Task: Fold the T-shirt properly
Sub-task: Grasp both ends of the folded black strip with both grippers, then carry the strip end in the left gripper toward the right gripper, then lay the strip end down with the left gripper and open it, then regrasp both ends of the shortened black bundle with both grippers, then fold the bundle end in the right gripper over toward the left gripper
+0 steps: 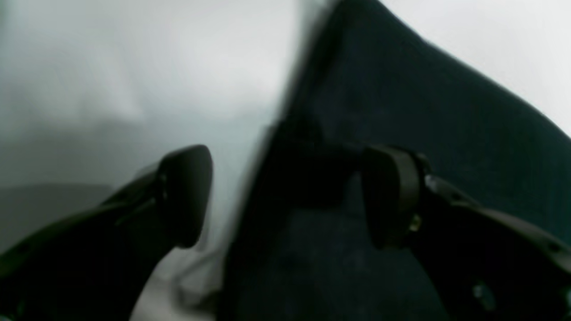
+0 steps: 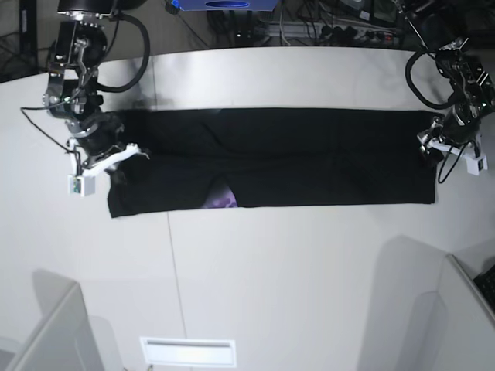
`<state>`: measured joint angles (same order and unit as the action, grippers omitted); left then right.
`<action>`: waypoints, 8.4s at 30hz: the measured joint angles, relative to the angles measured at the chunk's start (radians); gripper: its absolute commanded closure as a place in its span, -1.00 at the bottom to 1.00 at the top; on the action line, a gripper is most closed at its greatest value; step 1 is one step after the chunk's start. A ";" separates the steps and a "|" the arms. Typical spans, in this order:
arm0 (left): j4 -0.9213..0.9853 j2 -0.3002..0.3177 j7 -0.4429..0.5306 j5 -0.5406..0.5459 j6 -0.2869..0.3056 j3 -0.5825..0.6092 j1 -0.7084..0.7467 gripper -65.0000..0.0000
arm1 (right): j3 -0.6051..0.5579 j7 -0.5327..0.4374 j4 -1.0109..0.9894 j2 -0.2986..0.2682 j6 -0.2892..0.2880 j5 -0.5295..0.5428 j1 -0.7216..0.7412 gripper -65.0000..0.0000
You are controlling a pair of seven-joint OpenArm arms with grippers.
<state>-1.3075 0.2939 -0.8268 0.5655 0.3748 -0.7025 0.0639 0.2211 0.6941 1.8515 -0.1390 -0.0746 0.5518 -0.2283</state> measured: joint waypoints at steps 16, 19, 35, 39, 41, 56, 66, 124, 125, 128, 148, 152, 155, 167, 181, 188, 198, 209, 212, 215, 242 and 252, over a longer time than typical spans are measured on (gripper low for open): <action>0.130 0.014 0.034 0.044 0.019 0.022 -0.034 1.00 | -0.033 -0.006 0.001 -0.003 -0.001 -0.002 -0.011 1.00; 0.134 0.018 0.042 0.047 0.020 0.018 -0.033 1.00 | -0.030 -0.009 0.001 -0.003 -0.001 -0.006 -0.027 1.00; -0.132 0.066 -0.027 -0.003 -0.002 0.018 0.052 1.00 | -0.027 -0.056 0.074 0.023 0.003 -0.005 -0.086 1.00; -0.219 0.061 -0.030 -0.001 -0.002 0.020 0.102 1.00 | -0.027 -0.055 0.074 0.024 0.003 -0.005 -0.089 1.00; -0.263 0.051 -0.029 -0.004 -0.001 0.026 0.124 1.00 | -0.027 -0.056 0.074 0.024 0.003 -0.005 -0.088 1.00; -0.460 -0.045 -0.034 -0.006 -0.040 0.224 0.191 1.00 | -0.027 -0.056 0.073 0.024 0.003 -0.006 -0.089 1.00; -0.460 -0.094 -0.034 -0.010 -0.094 0.412 0.149 1.00 | -0.027 -0.056 0.072 0.024 0.003 -0.005 -0.088 1.00; -0.322 -0.194 -0.031 -0.002 -0.230 0.726 0.033 1.00 | -0.025 -0.059 0.072 0.047 0.006 -0.005 -0.088 1.00; -0.317 -0.194 -0.030 -0.003 -0.230 0.726 0.034 0.94 | -0.025 -0.059 0.072 0.047 0.006 -0.006 -0.088 1.00; -0.316 -0.194 -0.030 -0.003 -0.230 0.726 0.034 0.53 | -0.025 -0.059 0.072 0.047 0.006 -0.006 -0.088 1.00; -0.337 -0.269 -0.031 0.008 -0.228 0.895 -0.058 -0.20 | 0.039 -0.056 0.071 0.051 0.010 -0.008 -0.085 1.00; -0.429 -0.258 -0.033 0.009 -0.226 0.805 -0.023 -0.19 | 0.084 -0.046 0.071 0.051 0.010 -0.002 -0.082 1.00; -0.498 -0.219 -0.029 0.011 -0.227 0.681 0.036 -0.11 | 0.138 0.081 0.067 0.055 0.008 -0.009 -0.032 0.62; -0.531 -0.106 -0.032 -0.011 -0.222 0.145 0.229 1.00 | 0.233 0.360 -0.166 0.046 -0.178 -0.013 0.217 -0.44; -0.386 -0.036 -0.028 0.001 -0.219 0.098 0.266 1.00 | 0.222 0.350 -0.502 -0.032 -0.241 -0.009 0.325 -0.46; -0.384 -0.036 -0.027 0.004 -0.219 0.102 0.263 1.00 | 0.225 0.323 -0.572 -0.039 -0.343 0.017 0.337 -0.45; -0.337 -0.039 -0.028 0.001 -0.219 0.187 0.220 1.00 | 0.121 0.276 -0.533 -0.017 -0.362 0.050 0.279 -0.44; -0.213 -0.033 0.183 0.016 -0.215 0.391 0.183 1.00 | 0.108 0.257 -0.520 0.011 -0.364 0.048 0.262 -0.16; -0.185 -0.031 0.217 0.019 -0.215 0.407 0.177 1.00 | 0.106 0.266 -0.526 0.011 -0.363 0.047 0.258 0.41; -0.166 -0.026 0.230 0.019 -0.216 0.439 0.155 1.00 | 0.103 0.261 -0.536 0.011 -0.360 0.046 0.255 0.97; -0.088 -0.082 0.211 0.019 -0.218 0.714 -0.031 1.00 | -0.058 0.265 -0.173 0.132 -0.344 -0.596 0.250 1.00; -0.085 -0.087 0.214 0.019 -0.218 0.711 -0.033 1.00 | -0.172 0.359 -0.011 0.179 -0.344 -0.635 0.248 1.00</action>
<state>-1.3922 0.2073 -0.6128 0.5850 0.1566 0.0082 0.0311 0.0494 1.0534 1.8408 0.0395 -0.4191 -0.0834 0.0193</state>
